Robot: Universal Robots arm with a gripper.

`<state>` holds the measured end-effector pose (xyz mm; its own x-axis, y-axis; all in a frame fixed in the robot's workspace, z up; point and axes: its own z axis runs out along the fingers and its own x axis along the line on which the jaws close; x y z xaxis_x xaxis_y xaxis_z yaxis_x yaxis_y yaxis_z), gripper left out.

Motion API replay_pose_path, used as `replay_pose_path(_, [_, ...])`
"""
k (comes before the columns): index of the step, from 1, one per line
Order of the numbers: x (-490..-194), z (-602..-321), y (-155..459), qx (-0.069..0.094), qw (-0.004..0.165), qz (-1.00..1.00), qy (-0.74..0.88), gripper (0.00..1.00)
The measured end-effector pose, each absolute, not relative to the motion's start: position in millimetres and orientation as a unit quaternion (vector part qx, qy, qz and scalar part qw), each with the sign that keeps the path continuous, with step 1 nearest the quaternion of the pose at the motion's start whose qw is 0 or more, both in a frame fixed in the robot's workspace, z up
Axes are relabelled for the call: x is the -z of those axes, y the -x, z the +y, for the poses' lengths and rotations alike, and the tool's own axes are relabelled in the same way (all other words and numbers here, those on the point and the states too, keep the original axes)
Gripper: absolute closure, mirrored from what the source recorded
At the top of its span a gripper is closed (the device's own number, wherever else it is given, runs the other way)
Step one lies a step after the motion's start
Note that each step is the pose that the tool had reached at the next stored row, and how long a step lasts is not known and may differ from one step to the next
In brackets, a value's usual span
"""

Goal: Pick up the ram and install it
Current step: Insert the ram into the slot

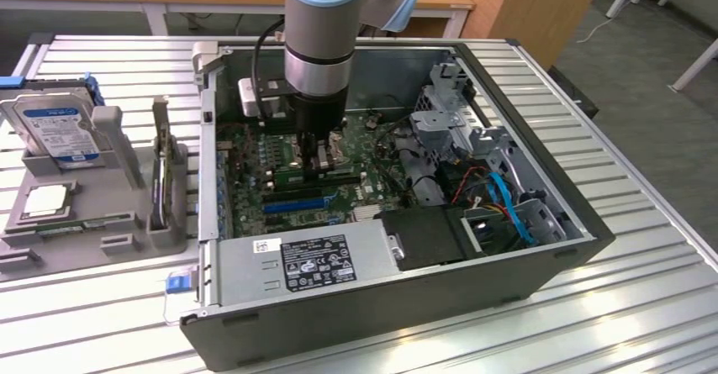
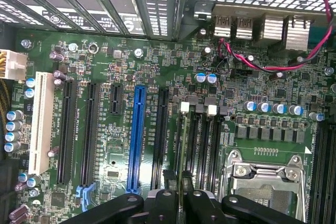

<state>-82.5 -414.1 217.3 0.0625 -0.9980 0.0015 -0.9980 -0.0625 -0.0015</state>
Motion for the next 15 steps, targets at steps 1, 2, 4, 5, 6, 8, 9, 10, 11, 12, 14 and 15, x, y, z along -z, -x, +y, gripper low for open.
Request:
replay_pose_path(1, [-217.3,-414.1,82.6,0.001,0.0,0.685,0.729,0.86])
replay_pose_path(2, [-217.2,-414.1,82.6,0.001,0.0,0.685,0.729,0.86])
replay_pose_path(4, [-217.2,-414.1,82.6,0.001,0.0,0.685,0.729,0.86])
replay_pose_path(5, [-217.1,-414.1,82.6,0.001,0.0,0.684,0.729,0.86])
replay_pose_path(6, [-217.0,-414.1,82.7,0.001,0.0,0.684,0.729,0.86])
replay_pose_path(8, [-216.9,-414.0,82.7,0.001,0.0,0.684,0.73,0.86])
replay_pose_path(9, [-216.9,-414.0,82.7,0.001,0.0,0.684,0.73,0.86])
replay_pose_path(10, [-216.9,-414.0,82.7,0.001,0.0,0.683,0.73,0.86])
replay_pose_path(11, [-216.9,-414.0,82.7,0.001,0.0,0.683,0.73,0.86])
replay_pose_path(12, [-216.9,-414.0,82.7,0.001,0.0,0.683,0.73,0.86])
replay_pose_path(14, [-216.9,-414.0,82.7,0.001,0.0,0.683,0.73,0.86])
replay_pose_path(15, [-216.9,-414.0,82.7,0.001,0.0,0.683,0.73,0.86])
